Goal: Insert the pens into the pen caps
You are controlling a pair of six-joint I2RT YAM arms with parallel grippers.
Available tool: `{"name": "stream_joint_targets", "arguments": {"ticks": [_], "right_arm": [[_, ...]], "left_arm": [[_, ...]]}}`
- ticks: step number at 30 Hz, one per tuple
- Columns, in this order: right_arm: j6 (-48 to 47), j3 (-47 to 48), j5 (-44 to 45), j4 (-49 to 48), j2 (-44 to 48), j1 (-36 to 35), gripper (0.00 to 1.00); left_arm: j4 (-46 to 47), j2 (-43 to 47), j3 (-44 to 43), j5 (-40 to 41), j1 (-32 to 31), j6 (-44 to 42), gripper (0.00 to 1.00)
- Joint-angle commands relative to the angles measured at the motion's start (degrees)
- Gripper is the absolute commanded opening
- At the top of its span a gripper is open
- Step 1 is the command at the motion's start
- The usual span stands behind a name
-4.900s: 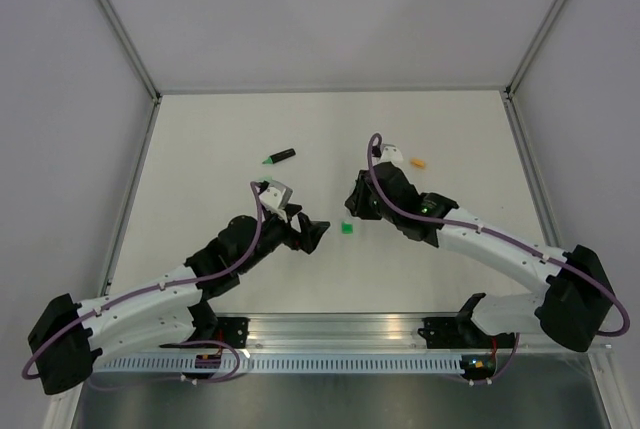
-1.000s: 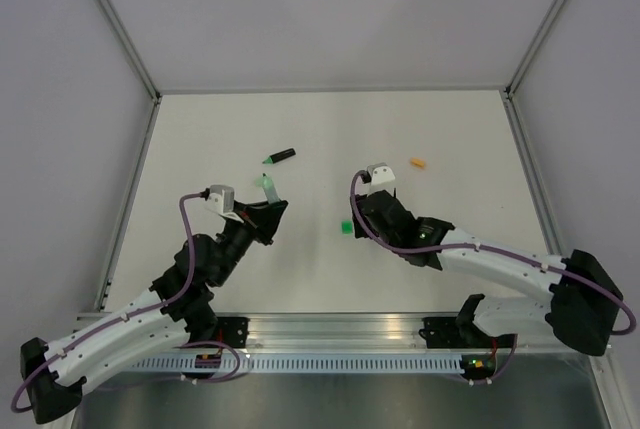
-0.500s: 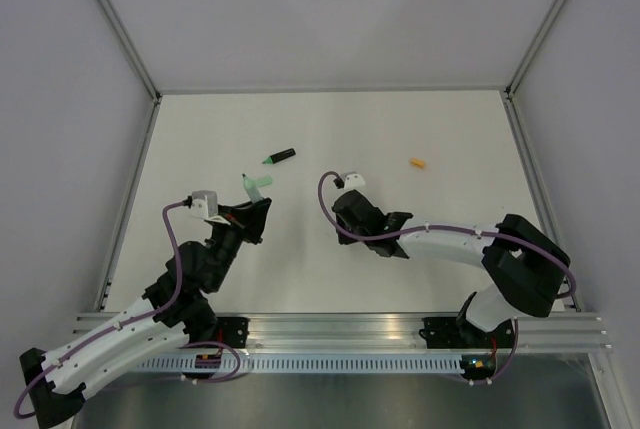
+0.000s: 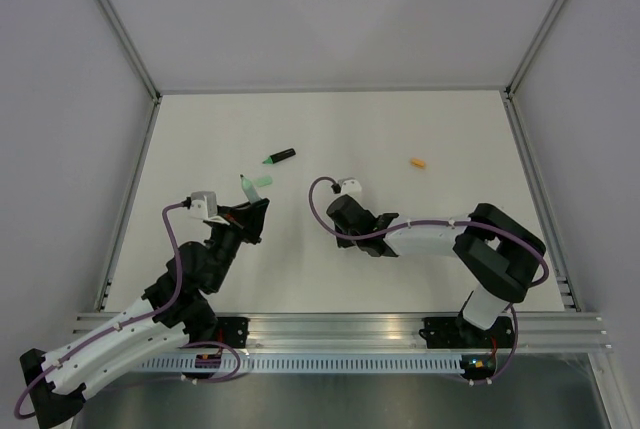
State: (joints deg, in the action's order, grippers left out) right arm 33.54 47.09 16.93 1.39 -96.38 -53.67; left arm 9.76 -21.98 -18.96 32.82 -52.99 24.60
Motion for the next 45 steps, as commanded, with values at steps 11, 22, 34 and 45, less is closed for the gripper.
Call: {"name": "stream_joint_targets", "arguments": {"ticks": [11,22,34,45], "right_arm": [[-1.90,1.86,11.28,5.02,0.49,5.50,0.06],[-1.37,0.90,12.52,9.07,4.88,10.60,0.22],[1.15,1.60,11.37,10.12,7.34,14.12,0.40],[17.69,4.94,11.81,15.31,6.47,14.12,0.64]], "left_arm": [[1.05,-0.08,0.50,1.37,0.08,1.33,0.02],[1.32,-0.26,0.59,1.37,0.08,1.33,0.02],[1.49,-0.35,0.59,1.28,0.08,1.42,0.02],[1.23,-0.52,0.59,2.25,0.08,1.33,0.02]]}}
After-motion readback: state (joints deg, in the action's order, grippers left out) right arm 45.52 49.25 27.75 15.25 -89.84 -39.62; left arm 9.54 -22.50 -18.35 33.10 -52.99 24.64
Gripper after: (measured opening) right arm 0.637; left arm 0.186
